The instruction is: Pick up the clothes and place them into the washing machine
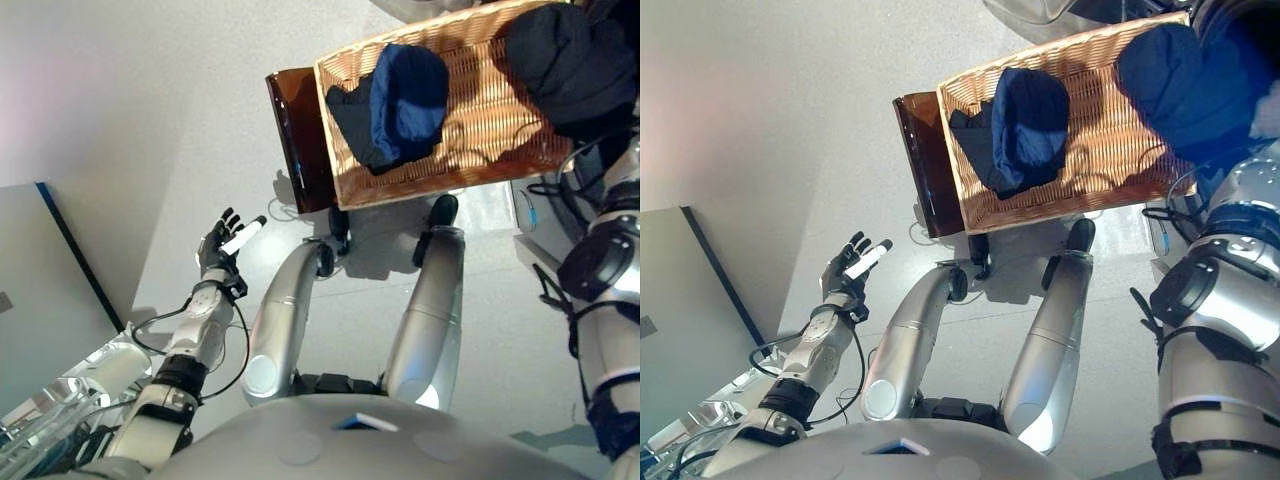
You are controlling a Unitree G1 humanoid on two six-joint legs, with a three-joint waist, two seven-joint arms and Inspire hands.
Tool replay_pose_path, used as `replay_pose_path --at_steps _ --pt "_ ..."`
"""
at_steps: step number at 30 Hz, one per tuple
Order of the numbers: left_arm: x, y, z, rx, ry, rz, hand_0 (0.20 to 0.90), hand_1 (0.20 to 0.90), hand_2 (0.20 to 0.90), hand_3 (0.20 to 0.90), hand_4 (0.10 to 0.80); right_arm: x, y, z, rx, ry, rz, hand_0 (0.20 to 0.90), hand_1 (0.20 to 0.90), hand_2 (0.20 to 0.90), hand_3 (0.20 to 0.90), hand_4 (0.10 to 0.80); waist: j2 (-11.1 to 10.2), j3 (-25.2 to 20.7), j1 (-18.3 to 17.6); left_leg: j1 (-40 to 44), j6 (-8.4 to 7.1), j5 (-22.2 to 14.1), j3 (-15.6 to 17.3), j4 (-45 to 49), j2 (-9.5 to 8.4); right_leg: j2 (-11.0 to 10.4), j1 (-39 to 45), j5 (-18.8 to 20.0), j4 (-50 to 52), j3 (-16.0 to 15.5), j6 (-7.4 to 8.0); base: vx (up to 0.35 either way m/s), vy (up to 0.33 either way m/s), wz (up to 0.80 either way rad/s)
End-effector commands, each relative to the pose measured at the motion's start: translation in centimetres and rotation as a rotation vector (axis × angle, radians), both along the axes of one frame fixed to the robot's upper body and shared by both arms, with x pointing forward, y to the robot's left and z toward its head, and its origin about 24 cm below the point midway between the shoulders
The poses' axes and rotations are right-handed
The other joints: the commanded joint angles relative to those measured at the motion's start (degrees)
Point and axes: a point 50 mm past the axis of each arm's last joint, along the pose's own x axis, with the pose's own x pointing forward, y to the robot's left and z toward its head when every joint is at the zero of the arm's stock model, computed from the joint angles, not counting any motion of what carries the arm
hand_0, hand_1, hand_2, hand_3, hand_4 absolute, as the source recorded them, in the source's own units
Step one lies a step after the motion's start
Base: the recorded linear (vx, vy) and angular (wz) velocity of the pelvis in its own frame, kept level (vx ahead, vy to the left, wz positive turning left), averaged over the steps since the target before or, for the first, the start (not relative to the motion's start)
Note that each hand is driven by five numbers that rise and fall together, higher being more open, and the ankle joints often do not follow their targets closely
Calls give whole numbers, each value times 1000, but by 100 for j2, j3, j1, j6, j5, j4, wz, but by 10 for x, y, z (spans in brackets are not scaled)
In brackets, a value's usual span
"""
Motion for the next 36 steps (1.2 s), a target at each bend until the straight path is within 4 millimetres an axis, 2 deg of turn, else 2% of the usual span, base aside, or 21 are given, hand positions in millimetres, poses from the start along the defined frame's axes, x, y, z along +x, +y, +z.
replay_pose_path --at_steps 1,2,10,20,24,26,30,36 --pt "-19 22 -4 54 9 90 900 900 900 900 800 -33 -25 60 -250 -73 -190 549 549 549 549 549 -13 -539 -152 481 -469 -536 -340 79 151 342 359 -112 -51 -100 -396 0 0 0" --pt "-19 21 -4 52 9 87 900 900 900 900 800 -31 -23 57 -238 -70 -183 900 900 900 900 800 -5 -535 -156 490 -467 -531 -341 62 151 353 357 -116 -58 -97 -394 0 0 0" --pt "-18 24 -3 53 9 104 900 900 900 900 800 -14 -13 33 -188 23 -91 900 900 900 900 800 -52 -514 -179 472 -436 -590 -309 161 141 355 372 -87 -31 -94 -403 0 0 0" --pt "-23 28 -5 53 21 110 900 900 900 900 800 -2 -3 22 -248 102 2 900 900 900 900 800 -83 -459 -179 438 -386 -620 -262 221 128 345 370 -47 -35 -77 -404 0 0 0" --pt "-22 31 -3 72 10 106 900 900 900 900 800 6 2 11 -405 292 108 900 900 900 900 800 -172 -401 -187 447 -358 -620 -220 238 136 356 399 15 -80 -77 -400 -11 5 -2" --pt "-22 35 -1 94 0 103 900 900 900 900 800 7 2 -1 -517 482 171 900 900 900 900 800 -237 -370 -192 450 -346 -626 -199 261 146 363 420 44 -96 -88 -403 -33 -1 -9" --pt "-24 43 3 128 -20 112 900 900 900 900 800 9 7 -15 -711 742 224 900 900 900 900 800 -275 -331 -214 402 -333 -623 -194 313 157 367 448 89 -138 -117 -403 -35 -2 -5" --pt "-26 50 3 154 -20 129 900 900 900 900 800 10 22 -46 -764 838 290 900 900 900 900 800 -306 -344 -202 364 -316 -600 -200 318 145 371 499 147 -235 -156 -387 -14 5 -3"
